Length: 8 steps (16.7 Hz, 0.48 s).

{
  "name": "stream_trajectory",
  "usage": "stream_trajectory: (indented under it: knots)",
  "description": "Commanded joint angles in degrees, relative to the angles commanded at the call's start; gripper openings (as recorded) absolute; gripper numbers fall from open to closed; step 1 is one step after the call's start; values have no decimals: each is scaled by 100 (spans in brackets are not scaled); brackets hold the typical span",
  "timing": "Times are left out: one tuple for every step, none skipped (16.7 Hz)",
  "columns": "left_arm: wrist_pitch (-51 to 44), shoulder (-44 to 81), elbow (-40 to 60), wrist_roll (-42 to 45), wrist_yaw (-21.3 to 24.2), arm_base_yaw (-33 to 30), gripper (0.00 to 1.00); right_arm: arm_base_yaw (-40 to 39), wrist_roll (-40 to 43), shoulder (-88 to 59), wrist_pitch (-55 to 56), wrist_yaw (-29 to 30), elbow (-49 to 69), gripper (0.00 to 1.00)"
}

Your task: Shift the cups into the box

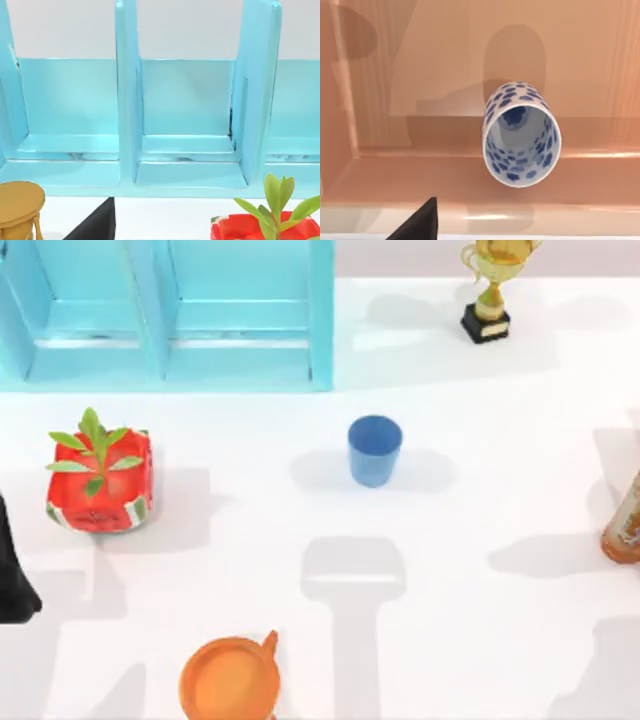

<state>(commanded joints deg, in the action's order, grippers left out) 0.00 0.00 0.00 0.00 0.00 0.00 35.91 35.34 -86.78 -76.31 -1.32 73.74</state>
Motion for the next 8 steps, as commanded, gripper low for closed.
stream_trajectory:
  knots:
    - [0, 0, 0, 0, 0, 0, 100, 4, 4, -3, -270, 0, 275, 100]
    - [0, 0, 0, 0, 0, 0, 100, 8, 8, -4, -521, 0, 532, 100]
    - [0, 0, 0, 0, 0, 0, 100, 8, 8, 0, -739, 0, 754, 100]
    - [0, 0, 0, 0, 0, 0, 100, 5, 5, 11, -911, 0, 925, 100]
    - [0, 0, 0, 0, 0, 0, 100, 0, 0, 28, -1028, 0, 1041, 100]
    - [0, 0, 0, 0, 0, 0, 100, -4, -4, 41, -1085, 0, 1097, 100]
    - [0, 0, 0, 0, 0, 0, 100, -4, -4, 43, -1091, 0, 1103, 100]
    - [0, 0, 0, 0, 0, 0, 100, -4, -4, 43, -1091, 0, 1103, 100]
